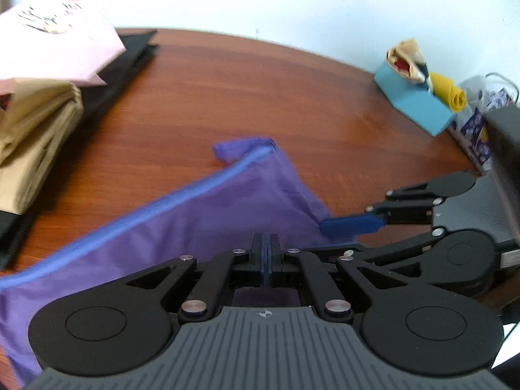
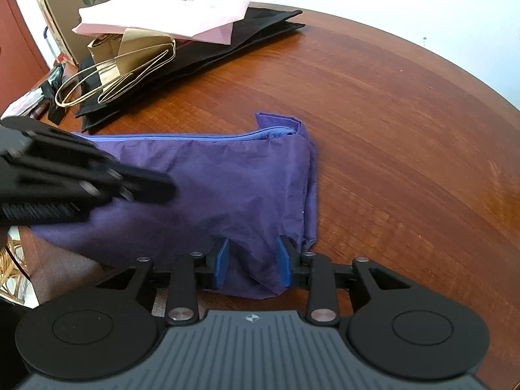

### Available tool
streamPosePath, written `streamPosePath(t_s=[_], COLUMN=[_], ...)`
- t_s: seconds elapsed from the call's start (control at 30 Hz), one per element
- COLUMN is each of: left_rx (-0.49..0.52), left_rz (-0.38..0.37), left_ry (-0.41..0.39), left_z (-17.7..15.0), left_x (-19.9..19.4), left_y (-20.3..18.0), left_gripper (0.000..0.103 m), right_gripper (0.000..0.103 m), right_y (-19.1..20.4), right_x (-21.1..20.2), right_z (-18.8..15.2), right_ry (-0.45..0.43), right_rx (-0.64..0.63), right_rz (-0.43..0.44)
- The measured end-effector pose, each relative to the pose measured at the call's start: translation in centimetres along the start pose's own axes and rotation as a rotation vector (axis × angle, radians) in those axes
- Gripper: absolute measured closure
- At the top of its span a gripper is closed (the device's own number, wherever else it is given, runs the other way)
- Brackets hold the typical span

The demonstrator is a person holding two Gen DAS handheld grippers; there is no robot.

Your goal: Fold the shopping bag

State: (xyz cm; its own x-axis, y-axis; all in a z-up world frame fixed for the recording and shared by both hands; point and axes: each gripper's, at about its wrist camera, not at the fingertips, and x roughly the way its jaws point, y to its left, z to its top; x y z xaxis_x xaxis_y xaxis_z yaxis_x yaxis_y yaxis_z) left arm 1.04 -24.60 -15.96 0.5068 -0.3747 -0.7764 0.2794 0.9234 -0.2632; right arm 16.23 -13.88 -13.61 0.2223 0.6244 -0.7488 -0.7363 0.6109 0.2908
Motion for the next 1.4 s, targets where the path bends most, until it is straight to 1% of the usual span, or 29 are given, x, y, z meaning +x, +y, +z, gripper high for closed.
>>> streamPosePath(t_s=[0.1,0.17,0.3,0.43,0.47,0.53,0.63,0.73,0.83,0.93,1.07,1.2,1.27,1.4], left_rx=[-0.023,-0.055,-0.061,-0.063,-0.064,-0.068,-0.075,-0.104,-0.138,-0.177,-0.214,-0.225,-0.218,-0.193], left_rz=[0.004,-0.003,0.001,0.029,0.031,0.033,0.044,0.076,0.126,0.172,0.213,0.229,0.227,0.215], left_ry=[0.006,-0.006,-0.032,-0.055,-0.07,-0.101,-0.133,-0.141,-0.137,-0.126,-0.117,-0.118,-0.115,-0.109], left_z=[-0.6,-0.9,-1.6,-1.9,-1.9,-2.0,-2.5,-3.4,-4.6,-5.9,-7.5,-8.0,-8.1,-7.7], left_x=[0.8,0.7,0.8,0.4,0.1,-0.8,-2.3,-3.7,-5.0,-6.1,-7.4,-8.0,-8.2,-7.9], left_y=[0.4,0.8,0.7,-0.2,-0.5,-1.0,-1.3,-1.1,-0.7,-0.2,0.4,0.7,0.8,0.9], left_gripper=[0.101,0.101,0.101,0.101,0.1,0.1,0.098,0.095,0.094,0.092,0.092,0.092,0.091,0.091], right_gripper=[0.063,0.063,0.063,0.062,0.062,0.056,0.053,0.048,0.047,0.047,0.047,0.051,0.055,0.057], right_y=[-0.1,-0.2,-0.5,-1.1,-1.3,-1.9,-2.9,-3.5,-3.9,-4.0,-3.9,-3.3,-3.0,-3.3], right_x=[0.0,0.0,-0.8,-2.2,-2.3,-2.1,-1.3,-0.2,1.1,2.3,3.7,4.5,4.8,4.6], right_z=[0.1,0.3,0.8,1.9,2.4,3.3,4.8,6.1,7.1,8.0,8.8,8.9,8.7,8.1], right_ry=[0.009,0.015,0.012,-0.024,-0.027,-0.022,-0.007,0.007,0.016,0.027,0.041,0.053,0.062,0.066], right_rx=[-0.011,-0.024,-0.04,-0.077,-0.09,-0.105,-0.124,-0.141,-0.157,-0.177,-0.207,-0.249,-0.267,-0.247], right_rz=[0.014,0.022,0.048,0.035,0.028,0.024,0.022,0.031,0.037,0.042,0.048,0.025,0.007,-0.029])
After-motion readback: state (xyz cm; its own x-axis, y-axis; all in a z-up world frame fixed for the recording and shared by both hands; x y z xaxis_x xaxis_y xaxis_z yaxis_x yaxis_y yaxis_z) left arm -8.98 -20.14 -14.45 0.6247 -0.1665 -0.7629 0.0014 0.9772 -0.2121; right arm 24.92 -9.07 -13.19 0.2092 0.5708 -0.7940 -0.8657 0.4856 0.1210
